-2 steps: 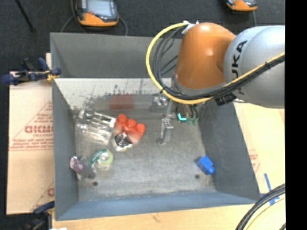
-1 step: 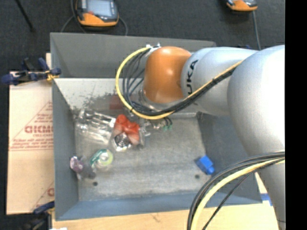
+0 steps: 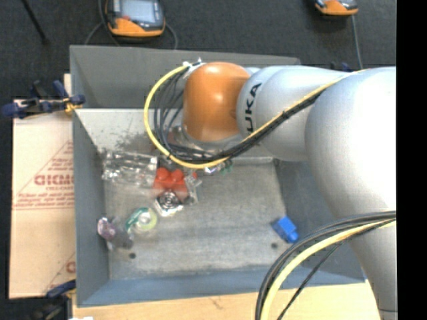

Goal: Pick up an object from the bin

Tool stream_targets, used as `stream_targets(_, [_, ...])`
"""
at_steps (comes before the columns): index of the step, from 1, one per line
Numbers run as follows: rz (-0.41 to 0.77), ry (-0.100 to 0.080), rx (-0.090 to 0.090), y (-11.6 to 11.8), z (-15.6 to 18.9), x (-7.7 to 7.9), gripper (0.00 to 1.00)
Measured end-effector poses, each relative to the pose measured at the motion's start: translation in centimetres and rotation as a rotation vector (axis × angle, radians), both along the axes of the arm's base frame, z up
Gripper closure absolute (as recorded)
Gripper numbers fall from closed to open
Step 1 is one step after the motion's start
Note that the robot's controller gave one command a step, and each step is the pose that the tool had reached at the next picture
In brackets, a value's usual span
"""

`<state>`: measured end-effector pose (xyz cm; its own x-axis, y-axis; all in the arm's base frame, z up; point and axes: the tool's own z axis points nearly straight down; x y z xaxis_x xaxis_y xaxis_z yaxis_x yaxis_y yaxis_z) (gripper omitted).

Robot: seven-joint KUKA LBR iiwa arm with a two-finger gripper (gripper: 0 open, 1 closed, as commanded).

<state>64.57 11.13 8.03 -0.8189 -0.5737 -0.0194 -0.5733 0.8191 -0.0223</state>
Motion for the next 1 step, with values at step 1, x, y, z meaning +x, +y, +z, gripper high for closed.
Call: stream_targets(1, [0.000,-0.010,0.010,0.50,0.57,0.25,1.00])
